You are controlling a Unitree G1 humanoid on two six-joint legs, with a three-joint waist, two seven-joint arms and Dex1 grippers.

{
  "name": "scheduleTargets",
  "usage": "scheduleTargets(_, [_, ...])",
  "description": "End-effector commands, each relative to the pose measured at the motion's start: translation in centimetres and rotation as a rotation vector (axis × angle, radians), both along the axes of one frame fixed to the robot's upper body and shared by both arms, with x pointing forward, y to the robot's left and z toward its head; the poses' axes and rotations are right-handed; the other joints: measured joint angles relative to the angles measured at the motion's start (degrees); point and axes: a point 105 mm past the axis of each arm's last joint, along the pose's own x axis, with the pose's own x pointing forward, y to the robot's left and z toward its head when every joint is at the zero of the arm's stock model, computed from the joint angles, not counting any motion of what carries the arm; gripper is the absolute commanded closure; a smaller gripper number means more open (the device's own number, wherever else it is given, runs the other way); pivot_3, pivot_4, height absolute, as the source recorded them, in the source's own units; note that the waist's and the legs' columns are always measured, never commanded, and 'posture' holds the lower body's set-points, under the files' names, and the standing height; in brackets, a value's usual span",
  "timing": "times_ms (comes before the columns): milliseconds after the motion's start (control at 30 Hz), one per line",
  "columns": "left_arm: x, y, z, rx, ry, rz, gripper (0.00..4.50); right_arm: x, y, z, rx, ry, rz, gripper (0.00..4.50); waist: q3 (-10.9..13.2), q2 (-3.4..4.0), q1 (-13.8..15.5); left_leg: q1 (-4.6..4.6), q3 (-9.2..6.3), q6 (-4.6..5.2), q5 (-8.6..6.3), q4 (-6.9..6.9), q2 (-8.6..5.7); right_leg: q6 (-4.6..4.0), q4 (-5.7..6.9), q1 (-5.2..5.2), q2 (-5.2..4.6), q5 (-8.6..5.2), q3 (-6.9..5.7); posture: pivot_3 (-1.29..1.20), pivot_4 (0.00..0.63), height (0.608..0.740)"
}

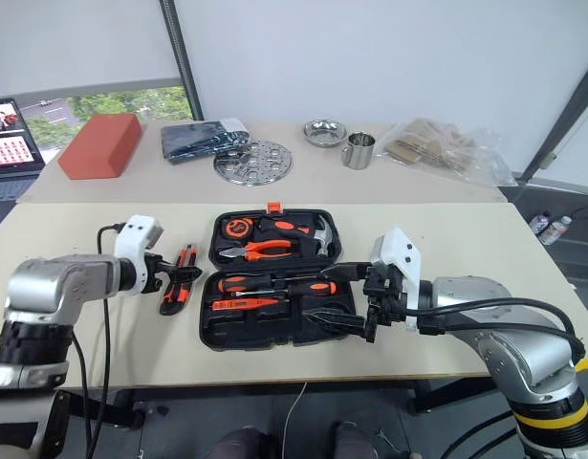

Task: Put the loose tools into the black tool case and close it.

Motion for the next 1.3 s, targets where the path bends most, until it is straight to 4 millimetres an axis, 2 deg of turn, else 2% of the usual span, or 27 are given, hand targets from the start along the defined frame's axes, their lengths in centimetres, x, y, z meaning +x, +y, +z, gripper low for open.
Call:
scheduleTargets(33, [-0.6, 1.3, -3.1, 0.054, 0.112, 0.031, 1.1, -0.5, -0.1, 1.1, 0.022, -0.05, -0.013, 0.0, 0.0, 0.03, 0.1, 0.05, -0.01, -0.06, 0.03, -0.02, 0.01, -0.03, 0.04, 0.01, 0.0, -0.03, 0.01, 0.0, 0.15, 0.734])
scheduleTargets(67, [-0.6, 1.6, -3.1, 0.058, 0.113, 0.029, 1.54, -0.6, -0.3, 1.1, 0.027, -0.048, -0.023, 0.0, 0.0, 0.03, 0.1, 0.08, -0.02, -0.1, 0.04, -0.02, 0.03, -0.06, 0.1, 0.01, -0.01, -0.05, 0.02, 0.0, 0.15, 0.734])
scheduleTargets(133, [-0.7, 2.0, -2.6, 0.051, 0.101, 0.018, 2.14, -0.7, -0.4, 1.1, 0.029, -0.046, -0.035, 0.0, 0.0, 0.04, 0.0, 0.15, -0.03, -0.29, 0.0, -0.02, 0.04, 0.0, 0.19, 0.01, -0.08, -0.11, 0.09, 0.0, 0.15, 0.734])
scheduleTargets(167, [-0.6, 2.2, -2.0, 0.044, 0.082, 0.006, 2.55, -0.8, -0.5, 1.1, 0.028, -0.045, -0.039, 0.0, 0.0, 0.04, -0.1, 0.22, -0.02, -0.65, -0.21, -0.02, 0.05, 0.14, 0.24, 0.01, -0.15, -0.2, 0.15, 0.0, 0.15, 0.734])
scheduleTargets(233, [-0.3, 2.9, -0.2, 0.028, 0.022, -0.038, 3.01, -1.0, -0.5, 1.0, 0.021, -0.039, -0.042, 0.0, 0.0, 0.03, -0.3, 0.25, 0.01, -0.68, -0.23, -0.02, 0.06, 0.21, 0.39, -0.03, -0.31, -0.28, 0.16, 0.0, 0.15, 0.734])
scheduleTargets(300, [-0.1, 3.3, 2.4, 0.016, -0.063, -0.143, 3.02, -1.3, -0.7, 0.8, 0.009, -0.021, -0.038, 0.0, 0.0, -0.04, -0.4, 0.23, 0.04, -0.68, -0.23, -0.02, 0.05, 0.18, 0.54, -0.15, -0.39, -0.29, 0.16, 0.0, 0.15, 0.734])
scheduleTargets(367, [-0.9, 2.2, 5.4, 0.002, -0.156, -0.377, 3.02, -2.1, -0.9, 0.4, -0.005, 0.019, -0.01, 0.0, 0.1, -0.19, -0.2, 0.12, 0.02, -0.69, -0.23, -0.01, 0.05, 0.0, 0.65, -0.29, -0.38, -0.31, 0.09, 0.0, 0.15, 0.734])
scheduleTargets(400, [-1.5, 1.7, 6.2, 0.002, -0.173, -0.467, 3.02, -2.4, -0.9, 0.4, -0.01, 0.03, 0.001, 0.0, 0.1, -0.23, -0.2, 0.01, 0.01, -0.7, -0.23, 0.0, 0.06, -0.19, 0.67, -0.4, -0.39, -0.23, 0.05, 0.0, 0.15, 0.734])
scheduleTargets(500, [-6.1, -2.0, 7.7, -0.008, -0.104, -0.92, 3.02, -3.0, -1.1, 0.0, -0.047, 0.024, 0.002, 0.0, 0.1, -0.23, 0.2, -0.66, -0.01, -0.68, -0.2, 0.23, 0.04, -0.41, 0.78, -1.03, -0.42, -0.1, 0.01, 0.0, 0.15, 0.734])
scheduleTargets(533, [-7.1, -3.3, 7.9, -0.023, -0.074, -1.023, 3.02, -3.0, -1.2, -0.1, -0.053, 0.02, -0.009, 0.0, 0.1, -0.23, 0.4, -0.69, 0.01, -0.42, -0.05, 0.3, 0.01, -0.39, 0.79, -1.03, -0.41, -0.11, -0.01, 0.0, 0.15, 0.734])
scheduleTargets(600, [-7.6, -5.6, 8.2, -0.07, -0.069, -1.126, 3.02, -2.9, -1.3, -0.2, -0.048, 0.018, -0.025, 0.0, 0.1, -0.21, 0.9, -0.73, 0.01, -0.17, 0.06, 0.32, -0.05, -0.29, 0.69, -0.95, -0.43, -0.17, -0.04, 0.0, 0.15, 0.734])
scheduleTargets(633, [-7.5, -7.6, 7.7, -0.089, -0.05, -1.182, 3.02, -3.1, -1.3, -0.2, -0.043, 0.02, -0.03, 0.0, 0.1, -0.21, 1.2, -0.74, 0.02, -0.15, 0.05, 0.35, -0.07, -0.23, 0.65, -0.9, -0.44, -0.2, -0.01, 0.0, 0.15, 0.734])
scheduleTargets(733, [-7.6, -11.4, 5.7, -0.079, 0.03, -1.285, 3.02, -3.6, -1.1, -0.3, -0.041, 0.019, -0.041, 0.0, 0.1, -0.23, 1.6, -0.76, 0.02, -0.03, 0.11, 0.49, -0.08, 0.19, 0.65, -0.79, -0.33, -0.42, 0.02, 0.0, 0.15, 0.734])
scheduleTargets(933, [-7.5, -14.4, 2.8, -0.046, 0.141, -1.335, 3.02, -4.0, -1.2, -0.5, -0.039, 0.016, -0.083, 0.0, 0.2, -0.28, 0.7, -0.71, 0.01, 0.07, 0.14, 0.65, 0.05, 0.19, 0.79, -0.77, -0.1, -0.4, 0.15, 0.0, 0.15, 0.734])
scheduleTargets(1067, [-5.8, -14.9, 0.2, 0.032, 0.188, -1.24, 3.02, -4.1, -1.3, -0.8, -0.036, 0.016, -0.12, 0.0, 0.2, -0.28, 0.9, -0.72, -0.03, 0.15, 0.11, 0.71, 0.04, 0.19, 0.8, -0.73, -0.1, -0.4, 0.15, 0.0, 0.15, 0.734])
scheduleTargets(1133, [-5.5, -15.3, 0.7, -0.02, 0.188, -1.213, 2.03, -4.3, -1.4, -1.0, -0.033, 0.019, -0.133, 0.0, 0.1, -0.29, 0.9, -0.74, -0.06, 0.22, 0.07, 0.76, 0.05, 0.19, 0.8, -0.74, -0.11, -0.4, 0.14, 0.0, 0.15, 0.734])
scheduleTargets(1167, [-5.7, -15.6, 1.2, -0.059, 0.185, -1.221, 1.88, -4.4, -1.4, -1.1, -0.033, 0.022, -0.137, 0.0, 0.1, -0.27, 0.9, -0.74, -0.07, 0.26, 0.05, 0.8, 0.06, 0.19, 0.8, -0.73, -0.12, -0.4, 0.15, 0.0, 0.15, 0.734])
scheduleTargets(1300, [-6.9, -16.4, 4.9, -0.292, 0.156, -1.258, 0.37, -4.6, -1.5, -1.6, -0.03, 0.036, -0.149, 0.0, 0.1, -0.27, 1.2, -0.92, -0.19, 0.42, -0.05, 1.06, 0.06, 0.23, 0.86, -0.73, -0.25, -0.39, 0.08, 0.0, 0.15, 0.734])
